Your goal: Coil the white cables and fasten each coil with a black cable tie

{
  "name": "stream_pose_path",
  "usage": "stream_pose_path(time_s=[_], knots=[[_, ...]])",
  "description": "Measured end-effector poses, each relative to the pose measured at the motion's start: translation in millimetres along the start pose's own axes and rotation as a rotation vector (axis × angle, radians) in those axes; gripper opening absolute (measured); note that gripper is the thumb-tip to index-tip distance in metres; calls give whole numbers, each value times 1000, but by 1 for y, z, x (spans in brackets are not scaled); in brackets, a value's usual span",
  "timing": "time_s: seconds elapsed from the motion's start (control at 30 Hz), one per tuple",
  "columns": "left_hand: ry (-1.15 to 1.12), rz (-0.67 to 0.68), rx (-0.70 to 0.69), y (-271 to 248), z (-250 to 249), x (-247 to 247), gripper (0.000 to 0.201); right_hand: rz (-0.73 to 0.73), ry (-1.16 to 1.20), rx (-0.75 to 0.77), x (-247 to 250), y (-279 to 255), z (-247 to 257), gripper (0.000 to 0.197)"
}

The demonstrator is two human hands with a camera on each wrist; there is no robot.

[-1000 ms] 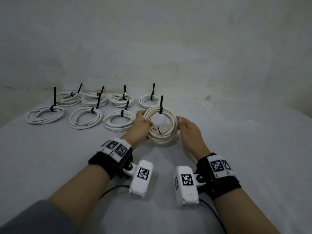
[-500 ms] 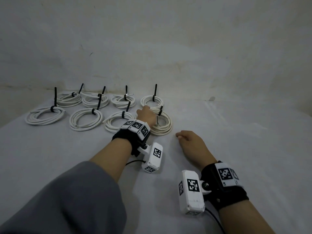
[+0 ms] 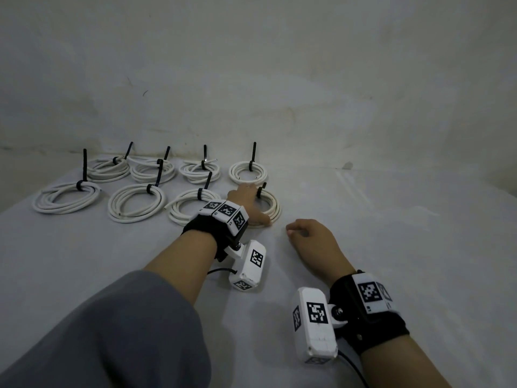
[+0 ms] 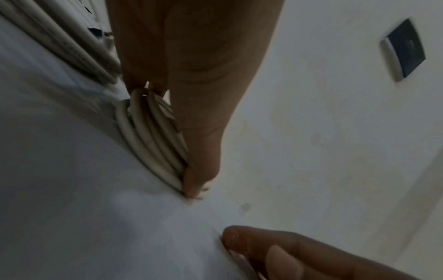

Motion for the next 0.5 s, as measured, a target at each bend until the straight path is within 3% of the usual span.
stream_pose_path(time_s=[0.17, 0.3, 0.5], knots=[[-34, -70, -25, -10, -6, 10, 96, 0, 0, 10, -2, 2, -1, 28], [-249, -245, -75, -37, -21, 36, 59, -10, 9, 30, 0, 0, 8, 28], [-327, -174, -179, -99, -38, 66, 58, 30, 14, 122, 16, -16, 50, 27]])
Point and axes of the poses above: each hand's wrist, its own y-axis towards the middle knuckle, its own x-axis out of the back of the hand, z = x × y, the point moved 7 cm from there along y, towards the middle knuckle, and after that the axes turned 13 degrees about -z, right-handed, at the moved point
